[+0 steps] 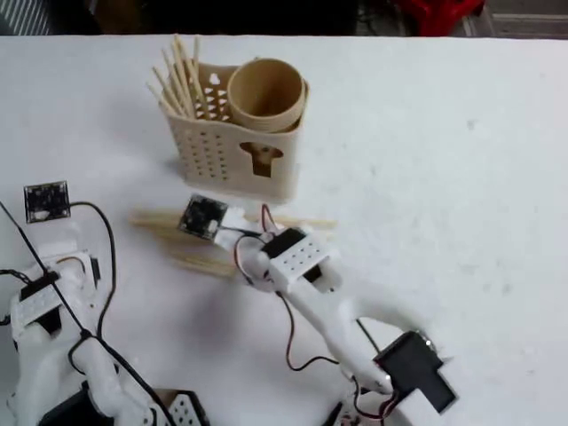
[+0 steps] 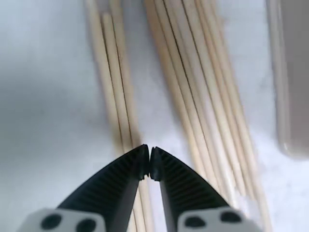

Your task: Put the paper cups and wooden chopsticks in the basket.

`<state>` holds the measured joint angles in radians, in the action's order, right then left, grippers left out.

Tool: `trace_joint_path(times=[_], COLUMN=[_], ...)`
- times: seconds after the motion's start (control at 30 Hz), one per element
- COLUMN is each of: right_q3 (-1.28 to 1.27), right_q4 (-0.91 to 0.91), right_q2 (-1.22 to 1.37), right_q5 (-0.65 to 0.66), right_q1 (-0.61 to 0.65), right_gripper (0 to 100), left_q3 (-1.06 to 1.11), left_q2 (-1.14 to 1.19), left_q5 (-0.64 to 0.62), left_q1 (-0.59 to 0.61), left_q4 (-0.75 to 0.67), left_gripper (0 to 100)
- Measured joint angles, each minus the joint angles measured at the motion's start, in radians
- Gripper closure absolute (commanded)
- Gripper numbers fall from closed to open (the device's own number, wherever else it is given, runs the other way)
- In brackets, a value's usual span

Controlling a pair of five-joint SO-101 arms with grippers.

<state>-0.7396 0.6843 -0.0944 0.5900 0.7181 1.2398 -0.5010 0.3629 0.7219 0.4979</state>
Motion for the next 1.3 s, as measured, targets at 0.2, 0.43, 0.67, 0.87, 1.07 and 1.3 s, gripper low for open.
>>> trace_joint_path(times=[0.2, 0.43, 0.67, 0.87, 1.07, 1.3], right_q3=[-0.002, 0.028, 0.025, -0.083, -0.098, -0.031], right_q4=[-0.025, -0.034, 0.008, -0.002, -0.034, -0.034], right_q2=[0.034, 0.101, 0.052, -0.078, -0.072, 0.038], right_q5=[0.000, 0.000, 0.000, -0.026, -0.026, -0.028], right_q1=[0.009, 0.034, 0.032, 0.057, 0.063, 0.040], right_gripper=[91.3, 90.4, 87.8, 87.1, 87.1, 87.2], left_q3=[0.000, 0.000, 0.000, 0.000, 0.000, 0.000], left_q2=[0.000, 0.000, 0.000, 0.000, 0.000, 0.000], left_q5=[0.000, 0.000, 0.000, 0.000, 0.000, 0.000], left_q1=[0.000, 0.000, 0.000, 0.000, 0.000, 0.000], left_q4=[0.000, 0.000, 0.000, 0.000, 0.000, 0.000], left_gripper=[87, 87, 87, 87, 87, 87])
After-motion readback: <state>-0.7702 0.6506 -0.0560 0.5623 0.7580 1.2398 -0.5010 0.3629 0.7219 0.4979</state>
